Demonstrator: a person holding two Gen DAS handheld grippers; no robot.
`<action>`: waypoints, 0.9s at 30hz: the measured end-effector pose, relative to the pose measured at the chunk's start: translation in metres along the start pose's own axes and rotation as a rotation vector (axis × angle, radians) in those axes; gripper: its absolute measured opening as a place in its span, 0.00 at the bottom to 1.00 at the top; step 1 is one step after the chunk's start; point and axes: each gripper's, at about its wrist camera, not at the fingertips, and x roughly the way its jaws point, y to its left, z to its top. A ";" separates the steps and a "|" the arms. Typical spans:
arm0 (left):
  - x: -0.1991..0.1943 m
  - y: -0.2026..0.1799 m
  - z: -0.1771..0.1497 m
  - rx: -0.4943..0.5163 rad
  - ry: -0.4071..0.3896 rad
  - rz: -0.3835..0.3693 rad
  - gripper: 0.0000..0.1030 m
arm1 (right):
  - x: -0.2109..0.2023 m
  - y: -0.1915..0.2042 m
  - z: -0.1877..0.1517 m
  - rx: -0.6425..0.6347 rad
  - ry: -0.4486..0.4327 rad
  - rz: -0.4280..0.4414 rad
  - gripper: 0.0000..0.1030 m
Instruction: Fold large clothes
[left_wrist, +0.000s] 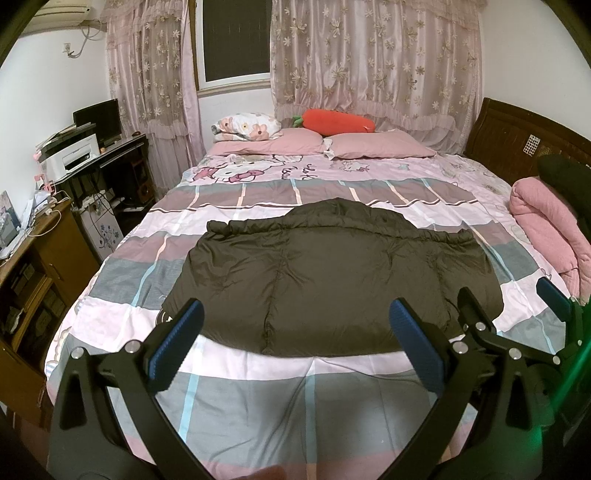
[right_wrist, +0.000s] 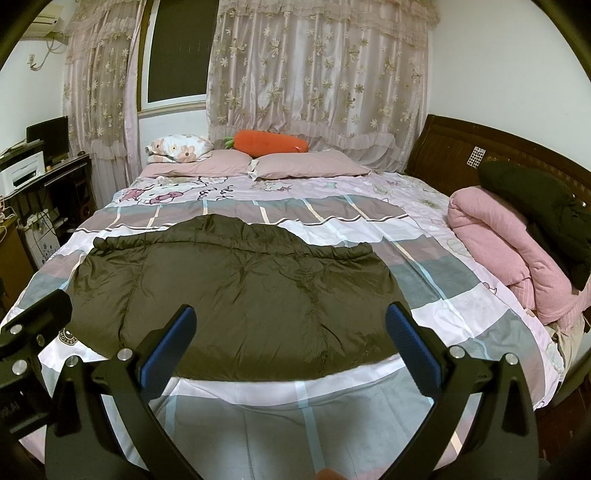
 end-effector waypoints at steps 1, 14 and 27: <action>0.000 0.001 0.001 0.000 -0.001 -0.001 0.98 | 0.000 0.000 0.000 0.000 0.001 0.001 0.99; -0.003 0.002 0.002 -0.015 0.010 -0.020 0.98 | -0.001 0.003 0.000 0.001 0.002 -0.005 0.99; -0.010 0.009 0.006 -0.020 -0.034 0.049 0.98 | -0.002 0.004 0.001 0.002 0.003 -0.007 0.99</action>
